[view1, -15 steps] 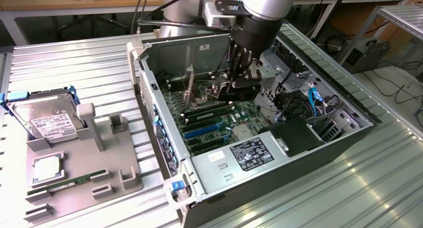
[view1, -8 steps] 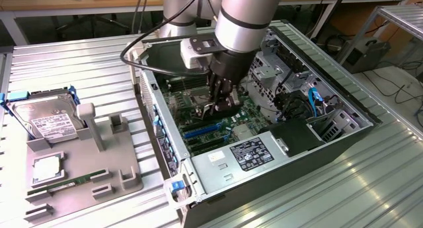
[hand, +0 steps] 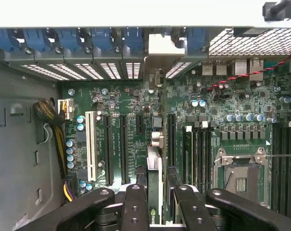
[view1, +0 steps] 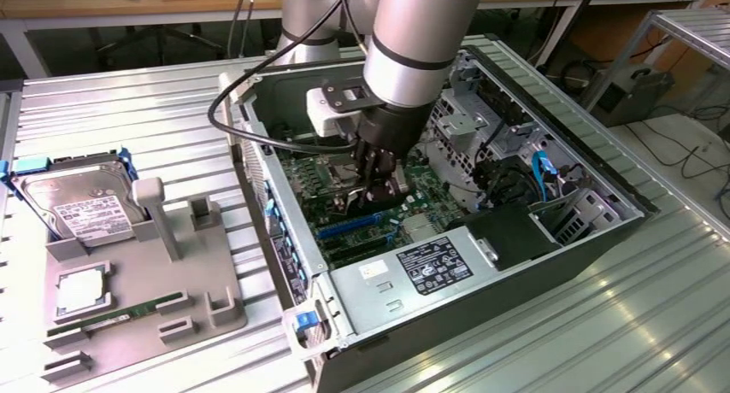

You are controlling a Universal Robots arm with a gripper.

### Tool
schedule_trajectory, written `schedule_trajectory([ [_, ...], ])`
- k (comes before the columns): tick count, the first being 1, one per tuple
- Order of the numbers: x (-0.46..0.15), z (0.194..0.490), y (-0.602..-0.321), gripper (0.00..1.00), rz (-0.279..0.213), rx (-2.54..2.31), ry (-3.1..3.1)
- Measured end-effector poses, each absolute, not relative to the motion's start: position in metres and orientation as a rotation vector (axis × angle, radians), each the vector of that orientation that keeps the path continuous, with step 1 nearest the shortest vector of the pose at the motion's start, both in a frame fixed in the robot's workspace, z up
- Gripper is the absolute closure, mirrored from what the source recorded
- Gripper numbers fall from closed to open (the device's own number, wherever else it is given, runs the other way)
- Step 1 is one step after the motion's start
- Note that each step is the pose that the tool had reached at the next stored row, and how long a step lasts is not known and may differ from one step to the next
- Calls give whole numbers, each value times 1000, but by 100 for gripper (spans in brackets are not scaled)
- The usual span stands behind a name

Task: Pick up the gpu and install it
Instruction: 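Insert the gpu into the slot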

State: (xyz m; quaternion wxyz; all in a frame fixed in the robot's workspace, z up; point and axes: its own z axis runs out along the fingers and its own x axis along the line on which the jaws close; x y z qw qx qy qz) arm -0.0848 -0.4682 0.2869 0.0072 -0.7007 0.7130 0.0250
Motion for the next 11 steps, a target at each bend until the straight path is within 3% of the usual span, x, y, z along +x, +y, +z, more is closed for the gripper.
schedule_trajectory([
  [11, -87, 278, -468, 74, 75, -2191, 2227],
])
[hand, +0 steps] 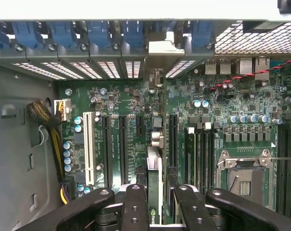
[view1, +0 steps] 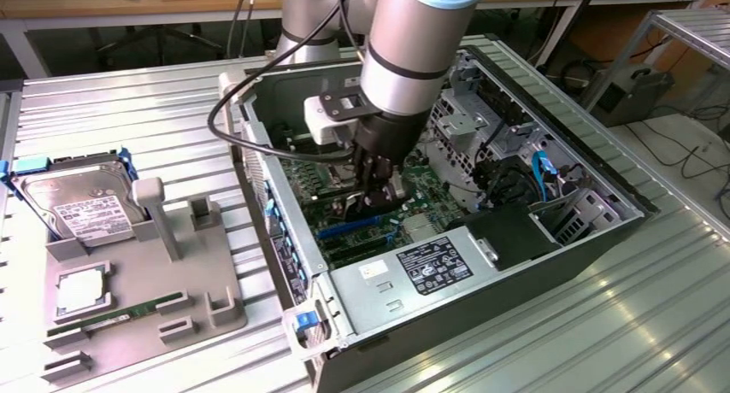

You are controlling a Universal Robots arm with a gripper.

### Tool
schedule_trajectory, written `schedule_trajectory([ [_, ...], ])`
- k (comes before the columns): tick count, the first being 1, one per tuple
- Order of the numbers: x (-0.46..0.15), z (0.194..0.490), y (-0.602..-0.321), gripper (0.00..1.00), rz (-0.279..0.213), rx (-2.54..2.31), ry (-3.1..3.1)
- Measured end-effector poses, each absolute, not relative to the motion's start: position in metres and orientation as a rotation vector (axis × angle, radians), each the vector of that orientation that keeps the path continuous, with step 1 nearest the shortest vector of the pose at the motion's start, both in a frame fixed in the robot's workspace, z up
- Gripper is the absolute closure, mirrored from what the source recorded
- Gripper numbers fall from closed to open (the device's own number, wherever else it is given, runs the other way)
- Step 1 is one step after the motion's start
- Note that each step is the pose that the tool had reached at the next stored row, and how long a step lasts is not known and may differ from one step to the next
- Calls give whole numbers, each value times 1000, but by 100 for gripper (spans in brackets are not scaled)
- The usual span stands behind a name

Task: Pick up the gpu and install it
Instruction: 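Insert the gpu into the slot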

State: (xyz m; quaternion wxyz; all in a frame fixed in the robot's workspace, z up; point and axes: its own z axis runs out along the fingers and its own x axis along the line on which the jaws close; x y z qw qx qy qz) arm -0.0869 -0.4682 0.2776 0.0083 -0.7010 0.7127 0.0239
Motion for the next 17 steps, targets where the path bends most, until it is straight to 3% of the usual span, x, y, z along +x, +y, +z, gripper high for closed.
schedule_trajectory([
  [17, -88, 268, -467, 74, 75, -2193, 2225],
])
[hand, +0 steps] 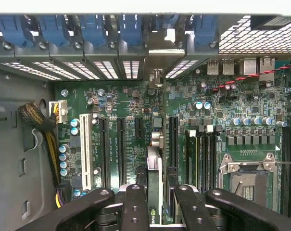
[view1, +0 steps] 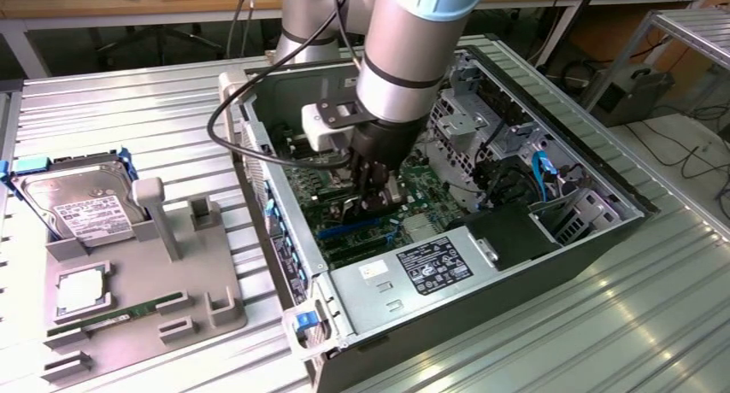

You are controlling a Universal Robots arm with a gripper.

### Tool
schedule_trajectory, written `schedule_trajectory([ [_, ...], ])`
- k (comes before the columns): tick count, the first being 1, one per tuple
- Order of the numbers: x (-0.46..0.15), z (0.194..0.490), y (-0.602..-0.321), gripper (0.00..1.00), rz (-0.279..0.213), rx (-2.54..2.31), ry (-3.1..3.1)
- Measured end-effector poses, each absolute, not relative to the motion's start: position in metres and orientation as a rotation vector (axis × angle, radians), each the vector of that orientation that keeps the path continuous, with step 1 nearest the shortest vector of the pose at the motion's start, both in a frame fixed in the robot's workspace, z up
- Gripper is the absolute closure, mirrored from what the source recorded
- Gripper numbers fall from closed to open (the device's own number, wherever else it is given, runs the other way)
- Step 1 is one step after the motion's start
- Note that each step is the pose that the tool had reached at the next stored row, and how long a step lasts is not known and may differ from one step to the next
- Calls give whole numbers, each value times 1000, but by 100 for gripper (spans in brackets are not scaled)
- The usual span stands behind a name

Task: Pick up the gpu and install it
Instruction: 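Insert the gpu into the slot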

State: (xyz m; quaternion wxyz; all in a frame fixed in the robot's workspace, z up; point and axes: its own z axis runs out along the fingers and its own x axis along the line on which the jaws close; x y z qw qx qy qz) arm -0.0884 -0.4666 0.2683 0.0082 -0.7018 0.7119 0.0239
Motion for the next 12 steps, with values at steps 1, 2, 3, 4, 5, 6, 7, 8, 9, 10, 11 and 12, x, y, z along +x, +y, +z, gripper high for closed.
schedule_trajectory([
  [1, -88, 268, -466, 74, 75, -2194, 2224],
  [2, -88, 267, -466, 74, 75, -2197, 2222],
  [3, -88, 267, -466, 74, 75, -2198, 2220],
  [4, -88, 267, -466, 74, 75, -2200, 2218],
  [5, -88, 267, -465, 74, 75, -2201, 2218],
  [6, -88, 266, -465, 74, 76, -2202, 2217],
  [7, -88, 266, -465, 74, 76, -2202, 2217],
  [8, -88, 266, -465, 74, 77, -2203, 2217],
  [9, -88, 266, -465, 74, 78, -2204, 2217],
  [10, -88, 266, -465, 74, 78, -2204, 2218],
  [11, -88, 266, -465, 74, 78, -2205, 2218],
  [12, -88, 266, -465, 74, 78, -2205, 2219],
])
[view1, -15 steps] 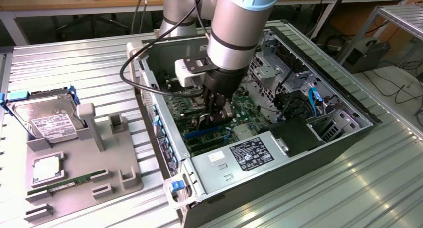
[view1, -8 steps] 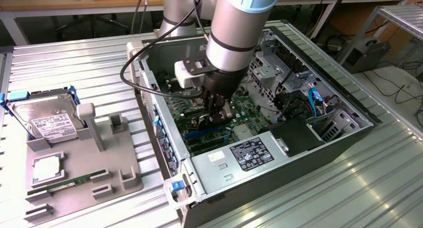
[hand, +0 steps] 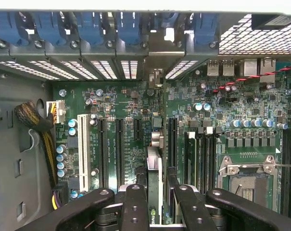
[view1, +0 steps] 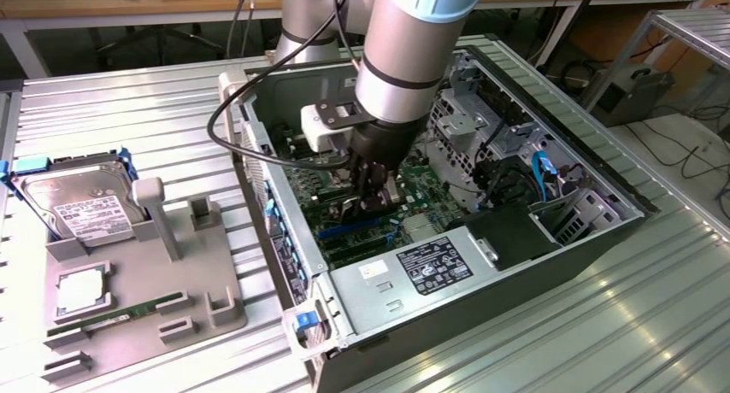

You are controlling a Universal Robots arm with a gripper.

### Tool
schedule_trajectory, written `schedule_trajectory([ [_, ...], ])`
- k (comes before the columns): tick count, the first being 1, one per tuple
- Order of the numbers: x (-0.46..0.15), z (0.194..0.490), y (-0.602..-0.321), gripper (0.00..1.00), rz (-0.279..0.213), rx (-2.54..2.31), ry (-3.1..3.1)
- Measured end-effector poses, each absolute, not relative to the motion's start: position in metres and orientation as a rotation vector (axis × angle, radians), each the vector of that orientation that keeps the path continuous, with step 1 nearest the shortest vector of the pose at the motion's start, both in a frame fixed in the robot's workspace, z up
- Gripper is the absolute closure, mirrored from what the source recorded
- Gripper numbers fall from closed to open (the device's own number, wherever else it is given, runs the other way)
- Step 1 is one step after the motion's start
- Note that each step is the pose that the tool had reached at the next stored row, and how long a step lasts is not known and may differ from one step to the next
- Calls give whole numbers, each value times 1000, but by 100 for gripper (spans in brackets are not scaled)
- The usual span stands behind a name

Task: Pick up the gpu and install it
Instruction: 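Insert the gpu into the slot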

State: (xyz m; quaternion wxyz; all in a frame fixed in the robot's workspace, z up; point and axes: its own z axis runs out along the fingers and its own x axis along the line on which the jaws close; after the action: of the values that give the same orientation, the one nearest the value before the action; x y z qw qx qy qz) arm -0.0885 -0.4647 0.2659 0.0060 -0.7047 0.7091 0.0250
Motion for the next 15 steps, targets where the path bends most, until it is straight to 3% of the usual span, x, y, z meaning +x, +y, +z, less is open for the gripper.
schedule_trajectory([
  [15, -88, 261, -464, 74, 87, -2214, 2228],
])
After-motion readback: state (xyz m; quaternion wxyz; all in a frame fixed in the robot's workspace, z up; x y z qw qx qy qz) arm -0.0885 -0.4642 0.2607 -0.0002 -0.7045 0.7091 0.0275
